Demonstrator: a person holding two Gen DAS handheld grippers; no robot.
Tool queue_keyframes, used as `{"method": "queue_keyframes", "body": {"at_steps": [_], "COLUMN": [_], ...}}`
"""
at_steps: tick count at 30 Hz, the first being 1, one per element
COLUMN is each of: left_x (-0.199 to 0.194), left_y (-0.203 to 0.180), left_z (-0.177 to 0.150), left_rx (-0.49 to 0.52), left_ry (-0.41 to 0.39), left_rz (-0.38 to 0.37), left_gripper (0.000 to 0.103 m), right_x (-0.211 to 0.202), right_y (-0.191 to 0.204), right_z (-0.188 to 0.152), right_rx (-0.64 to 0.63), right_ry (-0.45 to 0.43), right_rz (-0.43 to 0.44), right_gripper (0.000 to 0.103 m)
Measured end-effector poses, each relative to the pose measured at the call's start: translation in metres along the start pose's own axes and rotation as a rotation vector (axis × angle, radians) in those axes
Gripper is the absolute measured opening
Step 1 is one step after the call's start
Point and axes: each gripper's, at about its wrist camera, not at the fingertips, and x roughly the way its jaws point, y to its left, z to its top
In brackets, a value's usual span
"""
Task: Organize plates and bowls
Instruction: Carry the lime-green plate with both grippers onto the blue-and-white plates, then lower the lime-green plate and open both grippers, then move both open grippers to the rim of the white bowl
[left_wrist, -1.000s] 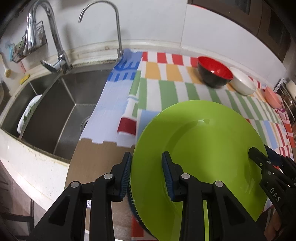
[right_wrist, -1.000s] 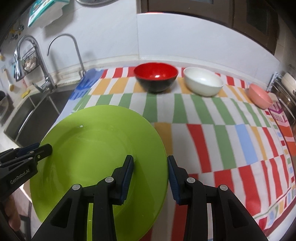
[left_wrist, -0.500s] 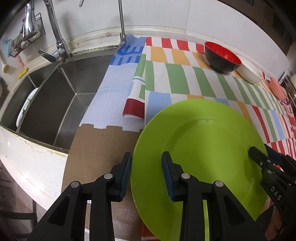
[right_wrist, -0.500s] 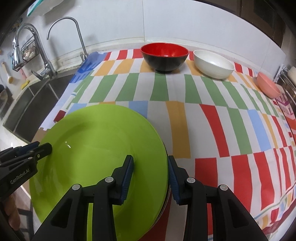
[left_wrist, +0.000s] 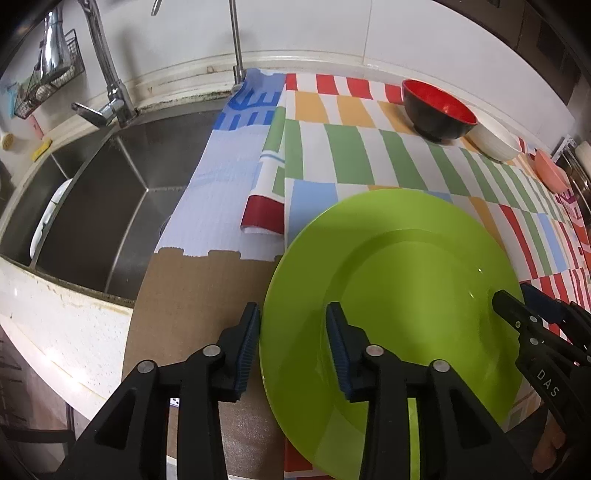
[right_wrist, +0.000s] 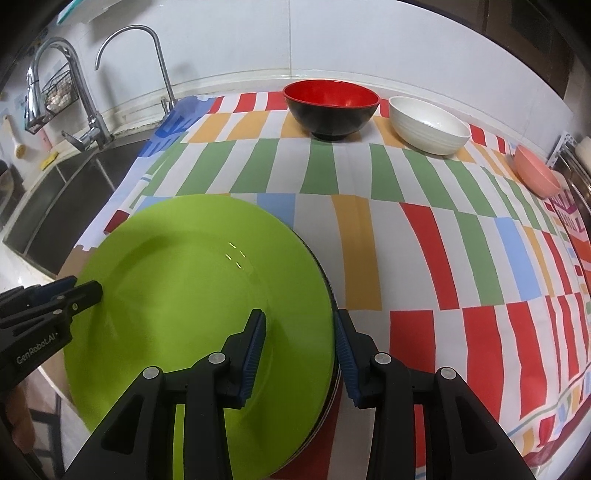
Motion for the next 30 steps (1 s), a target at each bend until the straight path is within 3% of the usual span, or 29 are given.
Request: {"method": "queue_keyframes", "body": {"at_steps": [3,7,14,30], "left_x": [-0.004,-0.013,-0.028,-0.062], "left_y": [-0.001,-0.005,-0.020,-0.108], "left_z": [0.001,0.005,0.017,0.072], "left_rx": [0.003,0.018,0.049,0.114], "left_ry": [-0.012,-0.045,-0.097,-0.229], "left_rz": [0.000,0.007,-0.024,-0.103], "left_gripper": [0.048,0.056,0.058,0.058], "right_x": [0.000,-0.005,-0.023,-0.065], "right_y": [-0.002,-0.004,-0.016,-0.092], "right_z": [0.001,0.000,0.007,0.047], "right_rx": [0.012,0.021,0.041,0.076], "right_ry": [0.009,-0.008,-0.072,-0.214], "right_rz": [0.011,0.002,-0.015,-0.069], "right_gripper": [0.046,0.046,0.046,0.046]}}
